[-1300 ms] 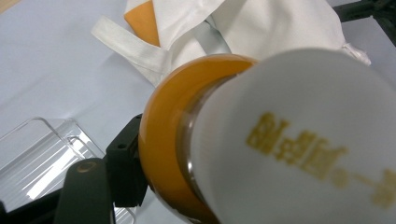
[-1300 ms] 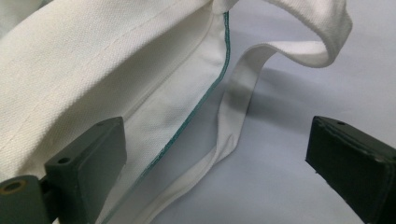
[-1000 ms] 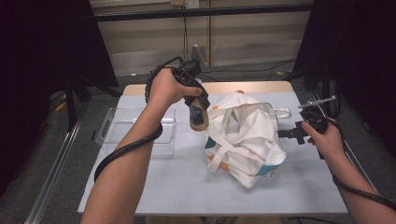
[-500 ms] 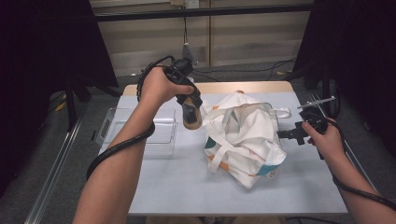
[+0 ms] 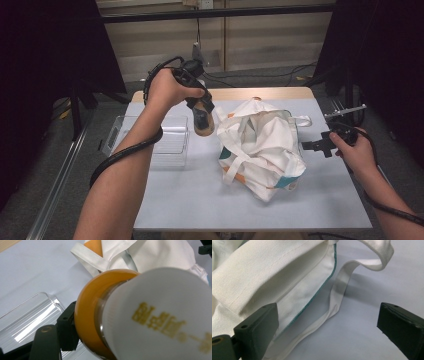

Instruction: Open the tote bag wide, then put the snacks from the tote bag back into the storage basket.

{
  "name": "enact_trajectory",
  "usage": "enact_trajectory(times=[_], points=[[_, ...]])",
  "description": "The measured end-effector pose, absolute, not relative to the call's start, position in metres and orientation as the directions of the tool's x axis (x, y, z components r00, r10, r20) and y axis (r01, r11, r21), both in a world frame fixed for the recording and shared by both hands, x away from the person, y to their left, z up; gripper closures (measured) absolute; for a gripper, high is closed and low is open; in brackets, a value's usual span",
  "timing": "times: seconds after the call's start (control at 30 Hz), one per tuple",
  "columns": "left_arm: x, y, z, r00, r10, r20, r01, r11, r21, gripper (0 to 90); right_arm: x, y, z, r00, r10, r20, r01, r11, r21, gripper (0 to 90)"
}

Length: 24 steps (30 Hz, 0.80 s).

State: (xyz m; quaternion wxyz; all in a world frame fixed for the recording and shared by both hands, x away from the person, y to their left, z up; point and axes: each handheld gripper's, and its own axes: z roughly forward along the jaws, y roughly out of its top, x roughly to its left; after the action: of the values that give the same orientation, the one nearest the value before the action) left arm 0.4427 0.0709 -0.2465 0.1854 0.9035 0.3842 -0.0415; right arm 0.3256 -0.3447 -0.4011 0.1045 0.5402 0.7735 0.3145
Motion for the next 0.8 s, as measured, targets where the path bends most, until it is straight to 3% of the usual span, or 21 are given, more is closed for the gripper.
enact_trajectory(times=[0.8], points=[[0.447,0.096,-0.246,0.665,0.714,-0.219,0.743,-0.604,0.288,30.6,0.322,-0.344,-0.403,-0.398,0.900,0.177,0.771,0.224,0.596,3.1]])
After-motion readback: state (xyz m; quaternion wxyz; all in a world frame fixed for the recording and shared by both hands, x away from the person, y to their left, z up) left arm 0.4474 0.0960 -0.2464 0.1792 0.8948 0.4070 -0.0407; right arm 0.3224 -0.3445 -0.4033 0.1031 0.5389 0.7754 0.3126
